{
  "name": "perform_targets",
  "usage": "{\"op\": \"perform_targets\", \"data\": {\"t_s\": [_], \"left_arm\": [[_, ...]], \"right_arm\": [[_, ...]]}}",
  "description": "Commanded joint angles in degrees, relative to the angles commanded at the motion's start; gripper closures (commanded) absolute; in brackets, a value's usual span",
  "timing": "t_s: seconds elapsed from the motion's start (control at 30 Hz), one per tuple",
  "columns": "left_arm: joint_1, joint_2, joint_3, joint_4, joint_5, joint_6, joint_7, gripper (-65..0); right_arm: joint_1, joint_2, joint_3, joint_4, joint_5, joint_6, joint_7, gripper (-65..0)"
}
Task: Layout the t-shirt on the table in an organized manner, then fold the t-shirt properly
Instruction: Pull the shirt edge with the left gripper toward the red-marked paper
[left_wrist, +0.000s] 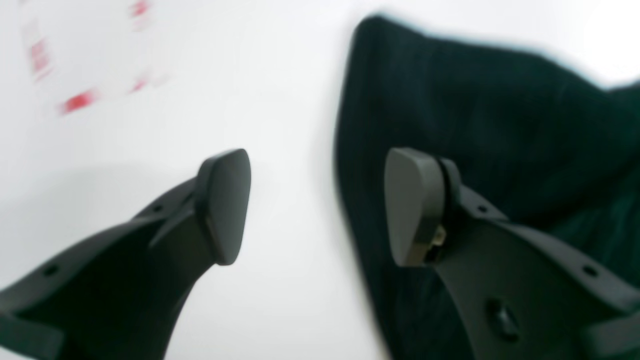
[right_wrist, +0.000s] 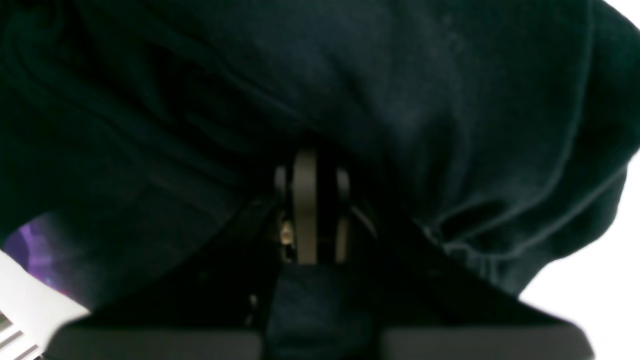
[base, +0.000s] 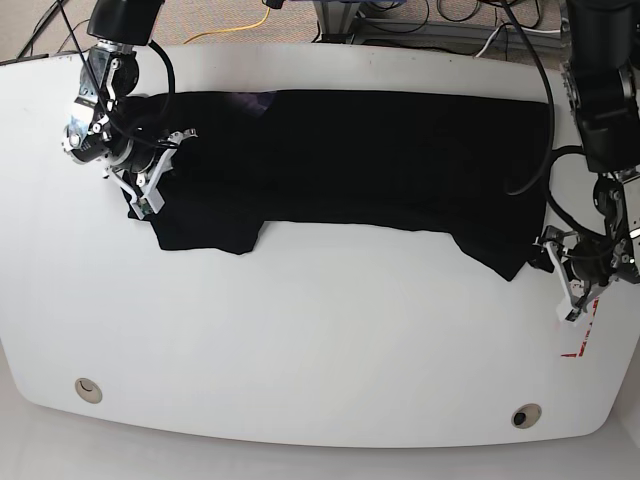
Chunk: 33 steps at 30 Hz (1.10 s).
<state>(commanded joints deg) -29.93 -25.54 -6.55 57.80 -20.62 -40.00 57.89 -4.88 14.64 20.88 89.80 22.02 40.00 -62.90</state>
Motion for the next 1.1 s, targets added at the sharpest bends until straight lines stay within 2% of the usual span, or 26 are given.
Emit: {"op": "perform_targets", "data": {"t_s": [0.3,0.57,1.1], "left_arm": [[-4.3,3.3,2.8,-11.3,-0.2,0.0,-8.3,-40.1],[-4.0,3.5,4.5,-14.9,0.1,0.0,-13.7,-40.1],[-1.2,3.1,5.5,-14.6,0.1,0.0,-14.6,-40.1]], "right_arm": [[0.0,-0.1,0.0,-0.1,0.3,0.0,0.0,-4.8],[0.0,-0.1,0.0,0.0,0.3,0.0,0.0,-4.8],[0.0,-0.1,0.1,-0.1,0.3,0.0,0.0,-4.8]]}}
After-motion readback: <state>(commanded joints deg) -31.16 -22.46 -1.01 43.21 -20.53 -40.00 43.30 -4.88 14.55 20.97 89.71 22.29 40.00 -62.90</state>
